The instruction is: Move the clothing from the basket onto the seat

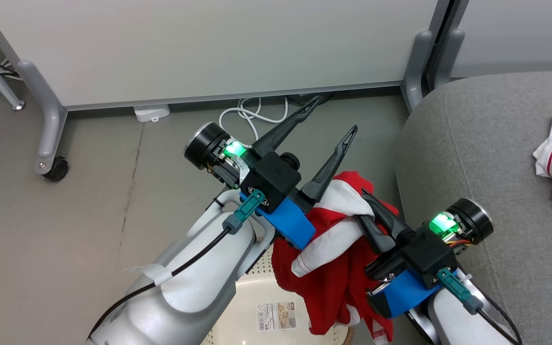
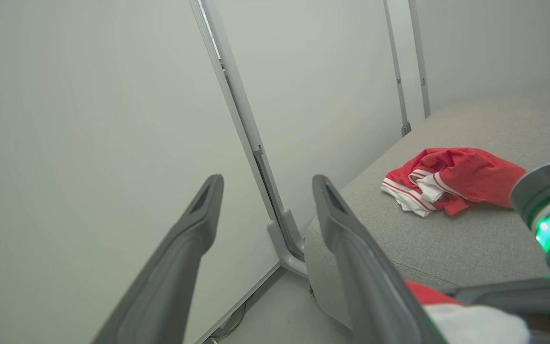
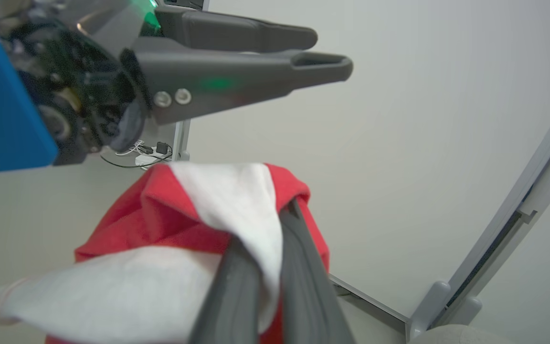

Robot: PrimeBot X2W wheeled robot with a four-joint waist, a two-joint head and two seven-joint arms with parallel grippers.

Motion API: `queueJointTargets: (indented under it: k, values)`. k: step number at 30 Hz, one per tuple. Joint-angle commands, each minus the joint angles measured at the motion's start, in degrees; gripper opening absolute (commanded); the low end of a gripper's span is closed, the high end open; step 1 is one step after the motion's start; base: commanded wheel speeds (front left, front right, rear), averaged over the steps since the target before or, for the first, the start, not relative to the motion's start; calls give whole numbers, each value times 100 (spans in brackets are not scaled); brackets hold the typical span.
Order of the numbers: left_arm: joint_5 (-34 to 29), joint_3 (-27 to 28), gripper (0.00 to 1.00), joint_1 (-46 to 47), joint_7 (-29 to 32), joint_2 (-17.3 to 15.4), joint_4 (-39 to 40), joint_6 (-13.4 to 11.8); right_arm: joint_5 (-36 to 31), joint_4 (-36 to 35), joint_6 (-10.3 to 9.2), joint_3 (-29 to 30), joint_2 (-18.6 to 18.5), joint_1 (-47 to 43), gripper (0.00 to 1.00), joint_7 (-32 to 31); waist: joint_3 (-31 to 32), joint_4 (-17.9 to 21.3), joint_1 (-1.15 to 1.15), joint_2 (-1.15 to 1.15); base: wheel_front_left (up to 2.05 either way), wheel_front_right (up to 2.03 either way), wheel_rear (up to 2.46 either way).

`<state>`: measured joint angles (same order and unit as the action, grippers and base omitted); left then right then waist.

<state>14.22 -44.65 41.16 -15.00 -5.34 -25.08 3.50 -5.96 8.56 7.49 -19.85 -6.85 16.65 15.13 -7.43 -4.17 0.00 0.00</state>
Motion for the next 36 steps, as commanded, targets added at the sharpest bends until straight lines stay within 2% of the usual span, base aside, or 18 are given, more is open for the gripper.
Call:
queueJointTargets:
  k: [1,13,36]
  values:
    - [-18,47,100,-47,-27,-29,21,-31,21,0,1,30,-11,-54,0,2,-7,7,0,0,0,0,0]
    - [-66,27,100,28,-27,-50,-33,-5,138,-71,1,333,49,-125,0,2,-219,324,0,0,0,0,0]
    - [-169,-260,100,391,-27,11,-276,140,206,-285,1,1323,196,-172,0,2,-802,1553,0,0,0,0,0]
